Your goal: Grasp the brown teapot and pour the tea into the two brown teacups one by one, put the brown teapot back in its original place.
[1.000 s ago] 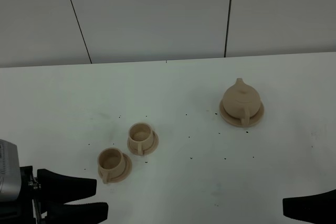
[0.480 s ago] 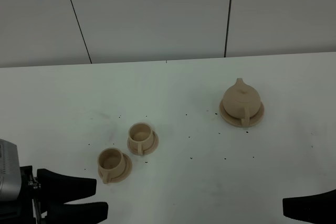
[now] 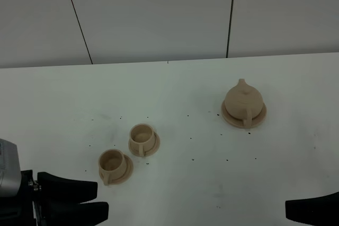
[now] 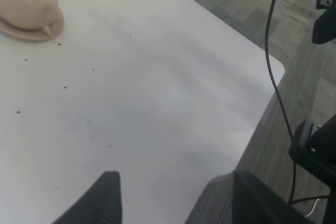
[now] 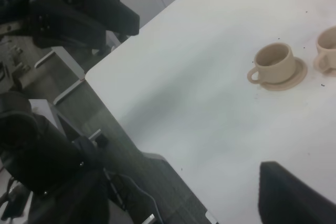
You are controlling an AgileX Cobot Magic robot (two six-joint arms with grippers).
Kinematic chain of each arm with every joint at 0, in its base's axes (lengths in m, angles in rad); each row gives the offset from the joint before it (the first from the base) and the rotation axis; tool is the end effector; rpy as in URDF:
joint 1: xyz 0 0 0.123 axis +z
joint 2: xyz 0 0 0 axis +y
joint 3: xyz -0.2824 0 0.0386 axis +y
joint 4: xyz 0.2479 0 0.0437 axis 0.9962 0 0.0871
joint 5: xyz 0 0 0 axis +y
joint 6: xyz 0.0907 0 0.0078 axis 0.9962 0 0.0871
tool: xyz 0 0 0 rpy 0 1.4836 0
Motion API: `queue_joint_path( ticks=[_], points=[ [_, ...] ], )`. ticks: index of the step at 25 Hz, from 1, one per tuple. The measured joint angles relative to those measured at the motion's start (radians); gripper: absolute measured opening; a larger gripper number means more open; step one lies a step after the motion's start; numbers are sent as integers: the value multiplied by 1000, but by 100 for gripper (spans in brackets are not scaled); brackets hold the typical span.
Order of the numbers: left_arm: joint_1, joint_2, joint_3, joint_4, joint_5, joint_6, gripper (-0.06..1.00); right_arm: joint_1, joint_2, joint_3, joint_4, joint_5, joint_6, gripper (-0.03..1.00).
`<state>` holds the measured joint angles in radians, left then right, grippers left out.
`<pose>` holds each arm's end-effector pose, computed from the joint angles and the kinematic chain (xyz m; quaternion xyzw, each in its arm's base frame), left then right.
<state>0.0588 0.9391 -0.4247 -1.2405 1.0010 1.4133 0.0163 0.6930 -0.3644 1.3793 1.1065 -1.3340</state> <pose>0.1400 -0.0645 0.2468 0.2921 0.8067 -0.3394 0.3857 0.0906 0.0815 0.2697 -0.3076 0.7359 0.4196 0.4334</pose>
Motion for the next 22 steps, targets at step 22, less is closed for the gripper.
queue_joint_path(
  ticks=[22],
  points=[
    [0,-425,-209,690,-28,-825,21,0,0,0,0,-9,35,54]
  ],
)
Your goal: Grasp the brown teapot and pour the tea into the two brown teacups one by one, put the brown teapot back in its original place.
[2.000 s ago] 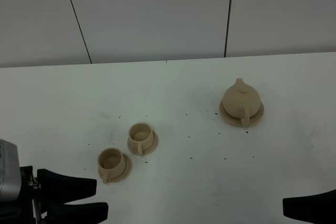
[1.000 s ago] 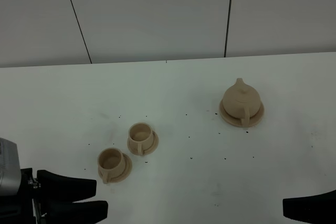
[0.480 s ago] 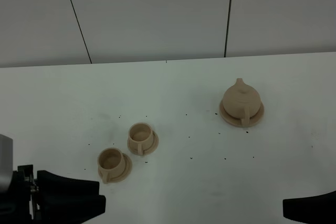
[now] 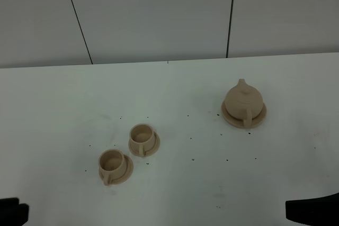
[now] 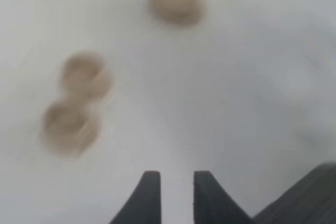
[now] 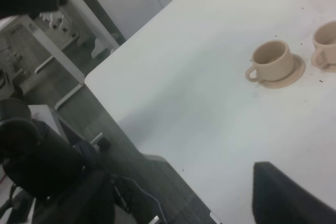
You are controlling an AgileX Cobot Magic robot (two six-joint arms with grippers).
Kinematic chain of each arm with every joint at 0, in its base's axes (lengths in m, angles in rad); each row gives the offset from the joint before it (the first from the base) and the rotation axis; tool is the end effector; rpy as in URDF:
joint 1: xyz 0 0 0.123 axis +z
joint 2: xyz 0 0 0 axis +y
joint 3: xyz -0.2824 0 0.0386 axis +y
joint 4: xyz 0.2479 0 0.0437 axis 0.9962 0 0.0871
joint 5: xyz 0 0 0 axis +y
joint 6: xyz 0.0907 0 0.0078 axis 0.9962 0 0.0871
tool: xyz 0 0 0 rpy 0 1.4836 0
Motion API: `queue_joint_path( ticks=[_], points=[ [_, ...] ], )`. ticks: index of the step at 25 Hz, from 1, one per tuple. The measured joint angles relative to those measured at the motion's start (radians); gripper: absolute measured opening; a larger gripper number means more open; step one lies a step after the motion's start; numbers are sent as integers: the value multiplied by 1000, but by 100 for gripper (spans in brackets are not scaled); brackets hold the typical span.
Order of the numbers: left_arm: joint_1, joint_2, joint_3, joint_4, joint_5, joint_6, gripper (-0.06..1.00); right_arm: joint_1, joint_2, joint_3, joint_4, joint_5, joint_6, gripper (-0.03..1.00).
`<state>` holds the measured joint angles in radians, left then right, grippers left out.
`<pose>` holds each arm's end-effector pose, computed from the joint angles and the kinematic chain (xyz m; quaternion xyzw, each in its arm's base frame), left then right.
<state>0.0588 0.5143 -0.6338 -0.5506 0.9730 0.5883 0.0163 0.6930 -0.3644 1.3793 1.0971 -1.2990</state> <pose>0.0794 -0.0348 0.3161 0.1807 0.8685 -0.1330 0.4420 0.0914 0.0811 0.2696 -0.2922 0.7426 0.4241 0.4282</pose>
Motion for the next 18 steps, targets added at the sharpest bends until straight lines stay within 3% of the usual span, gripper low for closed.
queue_joint_path(
  ticks=[2,5,11,18],
  points=[
    [0,-50,0,90,42,-99,20,0,0,0,0,-2,0,54],
    [0,-127,0,147,107,-180,20,0,0,0,1,-6,0,54],
    [0,-220,0,176,166,-271,20,0,0,0,16,2,0,54],
    [0,-266,-1,339,217,-379,20,0,0,0,17,33,0,54]
  ],
)
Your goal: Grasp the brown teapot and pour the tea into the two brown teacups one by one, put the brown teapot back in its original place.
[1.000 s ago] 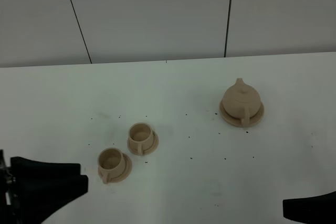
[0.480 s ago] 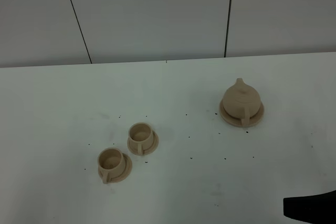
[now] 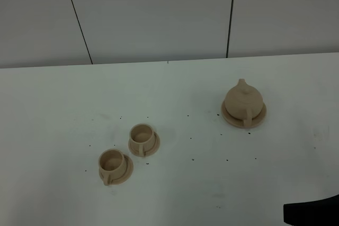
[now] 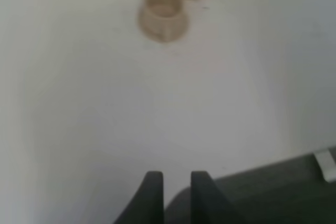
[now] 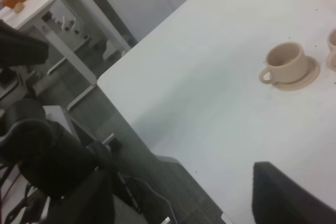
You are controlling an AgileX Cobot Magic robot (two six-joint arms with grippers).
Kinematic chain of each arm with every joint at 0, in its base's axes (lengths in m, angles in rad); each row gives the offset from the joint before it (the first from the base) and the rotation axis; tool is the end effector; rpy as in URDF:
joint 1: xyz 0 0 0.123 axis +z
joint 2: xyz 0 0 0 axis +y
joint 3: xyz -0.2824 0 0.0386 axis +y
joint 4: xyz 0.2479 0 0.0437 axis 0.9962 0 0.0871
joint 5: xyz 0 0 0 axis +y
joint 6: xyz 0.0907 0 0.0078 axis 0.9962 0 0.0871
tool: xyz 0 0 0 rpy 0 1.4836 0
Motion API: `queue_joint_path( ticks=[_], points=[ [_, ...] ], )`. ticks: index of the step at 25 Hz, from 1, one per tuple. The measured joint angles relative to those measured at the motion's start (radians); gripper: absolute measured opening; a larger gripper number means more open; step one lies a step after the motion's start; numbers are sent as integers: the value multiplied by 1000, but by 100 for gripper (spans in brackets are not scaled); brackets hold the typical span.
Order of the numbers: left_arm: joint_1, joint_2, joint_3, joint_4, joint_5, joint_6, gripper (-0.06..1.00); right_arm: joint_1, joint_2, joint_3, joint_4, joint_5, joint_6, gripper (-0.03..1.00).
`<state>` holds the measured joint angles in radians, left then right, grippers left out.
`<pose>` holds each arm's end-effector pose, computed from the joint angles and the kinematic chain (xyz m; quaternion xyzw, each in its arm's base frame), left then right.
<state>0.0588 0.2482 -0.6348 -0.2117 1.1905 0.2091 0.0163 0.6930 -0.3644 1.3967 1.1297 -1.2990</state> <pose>0.0176 -0.0168 0.3055 0.0729 0.9022 -0.0496 0.4223 0.0890 0.0826 0.2713 -0.2955 0.7347 0.4398 0.4237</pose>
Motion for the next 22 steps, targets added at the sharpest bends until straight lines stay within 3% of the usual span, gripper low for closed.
queue_joint_path(
  ticks=[5,10,22],
  points=[
    [-10,-33,44,95,-25,-59,20,0,0,0,2,1,0,54],
    [-10,-64,100,95,-107,-74,20,0,0,0,3,3,0,54],
    [-58,-98,122,97,-135,-62,21,0,0,0,3,-26,0,54]
  ],
)
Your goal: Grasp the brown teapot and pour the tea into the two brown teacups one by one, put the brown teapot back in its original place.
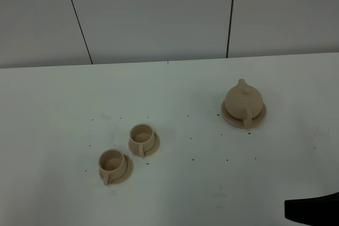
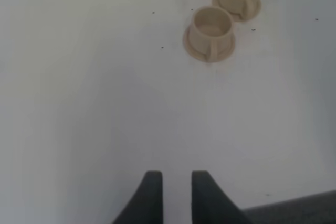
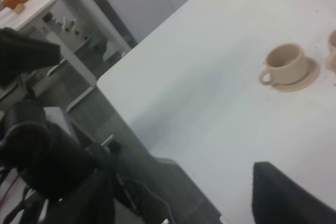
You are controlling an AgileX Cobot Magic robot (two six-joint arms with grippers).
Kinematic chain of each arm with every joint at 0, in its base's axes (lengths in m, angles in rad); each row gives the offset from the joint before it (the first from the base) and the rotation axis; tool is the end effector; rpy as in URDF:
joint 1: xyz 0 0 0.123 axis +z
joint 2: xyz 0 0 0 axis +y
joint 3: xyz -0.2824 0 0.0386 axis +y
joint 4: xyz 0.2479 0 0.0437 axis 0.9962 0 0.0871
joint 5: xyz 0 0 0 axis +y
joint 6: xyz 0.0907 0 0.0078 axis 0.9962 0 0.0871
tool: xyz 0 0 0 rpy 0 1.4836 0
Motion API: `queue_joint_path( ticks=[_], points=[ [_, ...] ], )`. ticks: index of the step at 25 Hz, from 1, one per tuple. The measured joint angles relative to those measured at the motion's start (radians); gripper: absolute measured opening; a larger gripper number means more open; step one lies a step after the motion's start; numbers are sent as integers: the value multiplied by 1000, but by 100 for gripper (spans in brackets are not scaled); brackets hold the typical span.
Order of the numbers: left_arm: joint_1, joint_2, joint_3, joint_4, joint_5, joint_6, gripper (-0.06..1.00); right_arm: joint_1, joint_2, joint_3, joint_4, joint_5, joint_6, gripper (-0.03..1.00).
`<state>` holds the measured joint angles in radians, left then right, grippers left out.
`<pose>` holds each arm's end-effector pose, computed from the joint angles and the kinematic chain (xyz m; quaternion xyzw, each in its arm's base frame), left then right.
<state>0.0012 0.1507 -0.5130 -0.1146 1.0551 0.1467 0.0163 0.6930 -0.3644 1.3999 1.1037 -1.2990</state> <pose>0.0175 -0.0090 0.2808 0.0624 0.8821 -0.0228 0.4663 0.0912 0.0817 0.2713 -0.2877 0.7381 0.4326 0.4305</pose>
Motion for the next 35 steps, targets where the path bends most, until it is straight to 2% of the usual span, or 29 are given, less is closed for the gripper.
queue_joint_path(
  ticks=[12,16,19,21,28,30,35],
  points=[
    [0,0,0,1,-4,-1,22,0,0,0,54,-61,0,54],
    [0,0,0,1,-4,-1,22,0,0,0,55,-175,2,54],
    [0,0,0,2,-4,-1,23,0,15,-29,45,-279,58,54],
    [0,0,0,3,-4,-1,23,0,48,-73,6,-313,105,54],
    [0,0,0,3,-4,-1,23,0,322,-278,-200,-337,297,54],
    [0,0,0,3,-4,-1,23,0,406,-321,-225,-376,312,54],
    [0,0,0,3,-4,-1,23,0,591,-375,-237,-564,314,52]
  ],
)
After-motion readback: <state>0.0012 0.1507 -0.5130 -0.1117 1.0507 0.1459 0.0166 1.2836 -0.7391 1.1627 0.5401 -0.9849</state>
